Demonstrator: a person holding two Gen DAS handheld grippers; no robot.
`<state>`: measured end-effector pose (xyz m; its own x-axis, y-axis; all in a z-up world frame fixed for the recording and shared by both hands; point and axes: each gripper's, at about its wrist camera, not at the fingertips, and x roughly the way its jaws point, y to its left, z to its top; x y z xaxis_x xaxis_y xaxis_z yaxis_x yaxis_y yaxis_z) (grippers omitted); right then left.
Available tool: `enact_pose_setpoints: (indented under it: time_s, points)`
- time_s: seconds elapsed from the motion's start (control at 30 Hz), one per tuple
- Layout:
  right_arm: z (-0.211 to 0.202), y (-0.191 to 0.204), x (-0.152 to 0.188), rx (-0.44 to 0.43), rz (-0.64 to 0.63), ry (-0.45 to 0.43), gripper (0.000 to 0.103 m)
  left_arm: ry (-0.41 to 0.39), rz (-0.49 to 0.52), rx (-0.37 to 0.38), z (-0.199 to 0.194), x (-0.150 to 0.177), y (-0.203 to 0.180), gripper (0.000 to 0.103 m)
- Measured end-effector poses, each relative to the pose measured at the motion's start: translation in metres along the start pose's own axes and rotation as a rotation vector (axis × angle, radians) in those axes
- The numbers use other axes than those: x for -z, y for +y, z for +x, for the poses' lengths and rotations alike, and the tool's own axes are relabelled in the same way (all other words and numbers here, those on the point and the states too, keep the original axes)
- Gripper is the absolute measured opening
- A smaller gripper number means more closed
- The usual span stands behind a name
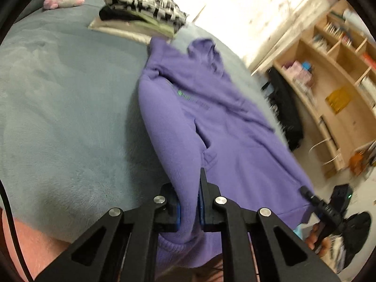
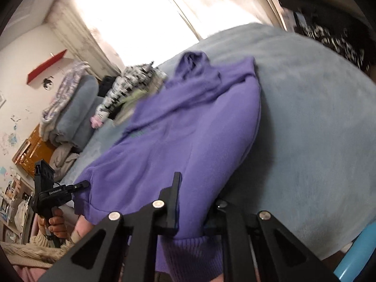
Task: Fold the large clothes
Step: 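Grasp the hem with both grippers and fold it up toward the hood, release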
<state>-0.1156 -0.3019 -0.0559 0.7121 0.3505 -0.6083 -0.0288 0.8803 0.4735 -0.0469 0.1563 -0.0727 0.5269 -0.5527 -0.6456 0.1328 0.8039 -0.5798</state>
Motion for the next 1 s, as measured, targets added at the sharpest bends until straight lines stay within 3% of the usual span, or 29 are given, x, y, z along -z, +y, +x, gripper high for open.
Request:
enact_pose_setpoints:
  time_s: [0.27,0.4,0.5,0.63,0.77,1.0]
  points:
    - [-0.048,0.043,-0.007,-0.075,-0.084,-0.071,0.011,-0.057,0.016,0.081,-0.066,0.001,-0.034,0.007]
    - [-0.073,0.046,-0.011,-0.114,-0.067,-0.098,0.011,-0.093,0.018,0.111,-0.094,-0.009,-0.044,0.007]
    - [-0.079,0.037,-0.02,-0.132,-0.013,-0.107,0.011,-0.098,-0.036,0.132,-0.096,-0.028,-0.04,0.008]
    - [-0.066,0.01,-0.042,-0.143,0.125,-0.123,0.013,-0.101,-0.067,0.126,-0.079,-0.056,-0.03,0.008]
    - [-0.029,-0.016,-0.074,-0.123,0.244,-0.087,0.014,-0.087,-0.123,0.092,-0.032,-0.094,-0.013,0.008]
    - [0.045,-0.03,-0.143,-0.075,0.298,-0.061,0.021,-0.063,-0.217,0.027,0.056,-0.171,0.017,0.015]
